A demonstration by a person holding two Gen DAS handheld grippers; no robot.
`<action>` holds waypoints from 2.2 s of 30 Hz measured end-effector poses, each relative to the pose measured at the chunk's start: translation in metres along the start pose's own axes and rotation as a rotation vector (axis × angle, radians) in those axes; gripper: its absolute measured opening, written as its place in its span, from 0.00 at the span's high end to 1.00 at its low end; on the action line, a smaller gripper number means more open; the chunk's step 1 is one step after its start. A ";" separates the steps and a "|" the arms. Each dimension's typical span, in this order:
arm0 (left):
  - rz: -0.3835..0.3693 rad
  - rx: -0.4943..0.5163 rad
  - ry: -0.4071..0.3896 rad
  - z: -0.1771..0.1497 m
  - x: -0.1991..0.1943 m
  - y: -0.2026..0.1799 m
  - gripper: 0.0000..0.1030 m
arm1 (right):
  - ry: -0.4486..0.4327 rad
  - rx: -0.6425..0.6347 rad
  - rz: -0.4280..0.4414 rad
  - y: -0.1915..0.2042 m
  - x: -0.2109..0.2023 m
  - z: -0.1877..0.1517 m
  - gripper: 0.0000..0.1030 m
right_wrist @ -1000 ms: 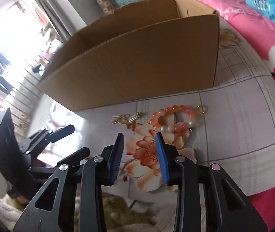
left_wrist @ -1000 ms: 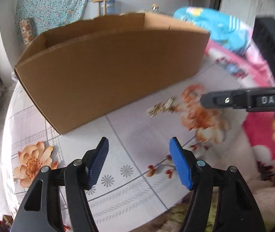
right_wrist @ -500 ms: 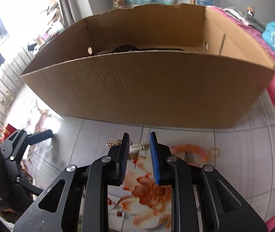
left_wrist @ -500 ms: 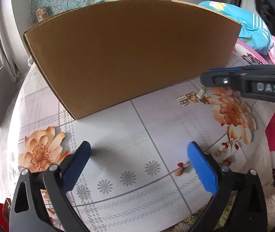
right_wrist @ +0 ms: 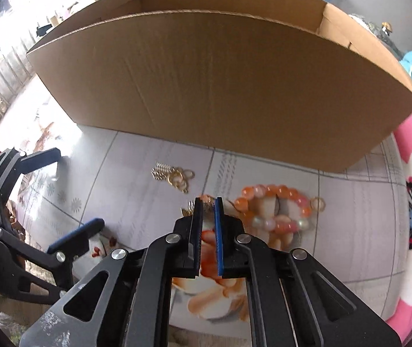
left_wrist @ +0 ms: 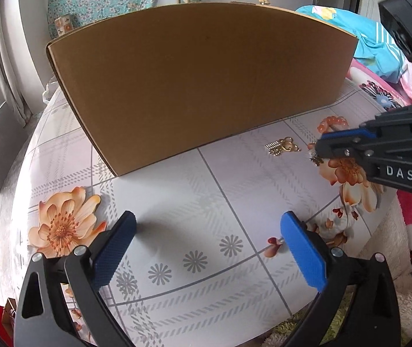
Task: Organize jewelry
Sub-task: 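Reach the right gripper toward the gold keychain charm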
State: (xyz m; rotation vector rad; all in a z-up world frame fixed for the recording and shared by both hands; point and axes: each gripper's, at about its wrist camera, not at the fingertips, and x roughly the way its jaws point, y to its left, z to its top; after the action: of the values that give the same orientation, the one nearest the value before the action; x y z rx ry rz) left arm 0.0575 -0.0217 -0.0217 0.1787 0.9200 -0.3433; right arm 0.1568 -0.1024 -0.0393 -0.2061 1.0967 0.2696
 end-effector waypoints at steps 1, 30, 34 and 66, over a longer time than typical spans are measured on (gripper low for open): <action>0.000 0.000 -0.001 0.000 0.000 0.000 0.05 | 0.004 0.007 -0.011 0.000 0.001 0.002 0.94; 0.001 0.000 -0.009 -0.006 -0.005 0.001 0.05 | -0.004 0.105 0.244 0.001 0.001 -0.015 0.89; -0.003 0.007 -0.015 -0.007 -0.005 0.001 0.05 | -0.015 0.178 0.241 -0.023 0.000 -0.022 0.87; -0.152 0.235 -0.002 0.022 0.003 -0.069 0.87 | -0.086 0.283 0.318 -0.097 -0.011 -0.057 0.82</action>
State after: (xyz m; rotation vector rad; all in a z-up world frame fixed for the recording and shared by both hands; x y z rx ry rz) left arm 0.0505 -0.0934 -0.0111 0.3249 0.8922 -0.5928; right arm 0.1344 -0.2121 -0.0518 0.2330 1.0667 0.3985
